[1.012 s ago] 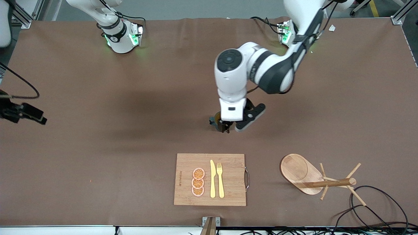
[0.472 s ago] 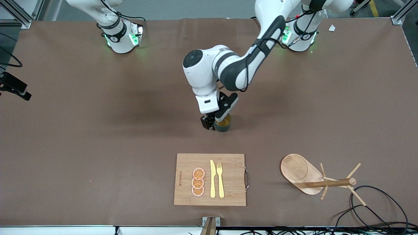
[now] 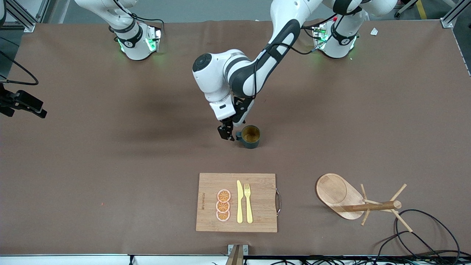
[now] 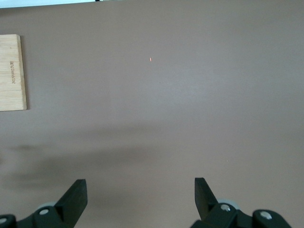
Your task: Pass cup and hang on rack
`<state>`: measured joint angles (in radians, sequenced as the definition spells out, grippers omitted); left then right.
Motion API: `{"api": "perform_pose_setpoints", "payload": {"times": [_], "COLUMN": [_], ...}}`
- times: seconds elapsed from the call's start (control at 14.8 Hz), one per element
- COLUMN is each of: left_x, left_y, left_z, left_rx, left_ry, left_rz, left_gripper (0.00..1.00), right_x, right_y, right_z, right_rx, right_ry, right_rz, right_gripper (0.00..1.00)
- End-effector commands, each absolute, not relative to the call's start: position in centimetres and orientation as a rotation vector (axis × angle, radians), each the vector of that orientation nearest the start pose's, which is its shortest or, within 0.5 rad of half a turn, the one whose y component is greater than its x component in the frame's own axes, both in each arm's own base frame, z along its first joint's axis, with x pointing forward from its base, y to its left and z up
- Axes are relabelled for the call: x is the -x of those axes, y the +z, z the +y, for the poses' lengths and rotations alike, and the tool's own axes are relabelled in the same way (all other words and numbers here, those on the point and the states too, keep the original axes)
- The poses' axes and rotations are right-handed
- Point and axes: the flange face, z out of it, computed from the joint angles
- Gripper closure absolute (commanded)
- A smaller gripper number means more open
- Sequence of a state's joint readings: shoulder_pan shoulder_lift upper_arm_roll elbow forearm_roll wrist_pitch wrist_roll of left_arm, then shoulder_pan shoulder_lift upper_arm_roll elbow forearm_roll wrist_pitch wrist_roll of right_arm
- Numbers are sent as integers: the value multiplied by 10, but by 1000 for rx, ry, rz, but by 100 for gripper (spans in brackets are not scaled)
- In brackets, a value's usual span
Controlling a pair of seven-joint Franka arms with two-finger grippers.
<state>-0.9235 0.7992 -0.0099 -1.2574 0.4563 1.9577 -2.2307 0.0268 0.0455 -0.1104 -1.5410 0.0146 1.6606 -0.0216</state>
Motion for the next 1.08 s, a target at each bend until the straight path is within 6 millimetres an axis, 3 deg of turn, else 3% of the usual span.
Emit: {"api": "perform_pose_setpoints", "payload": {"times": [0.0,0.2,0.4,1.01], "left_x": [-469,-457,-456,-455], "left_y": [276,268,253,239], "left_z": [-583,-592,-593,-593], "left_rx": [2522,2542,2536,2518], "left_ry": [-626,-602,-592,-562], "left_rz": [-1601,-1577,-1564,-1608], "left_gripper": [1,1,1,5], "right_x": [-568,-564,-561,-559], "right_y": [618,616,623,620], "right_z": [-46,-44,-44,-40], "right_rx": [3147,3146,3143,3139], "right_ry": [-118,-132,-144,-101], "right_rz": [74,67,70,61], "right_gripper": [0,0,0,0]}}
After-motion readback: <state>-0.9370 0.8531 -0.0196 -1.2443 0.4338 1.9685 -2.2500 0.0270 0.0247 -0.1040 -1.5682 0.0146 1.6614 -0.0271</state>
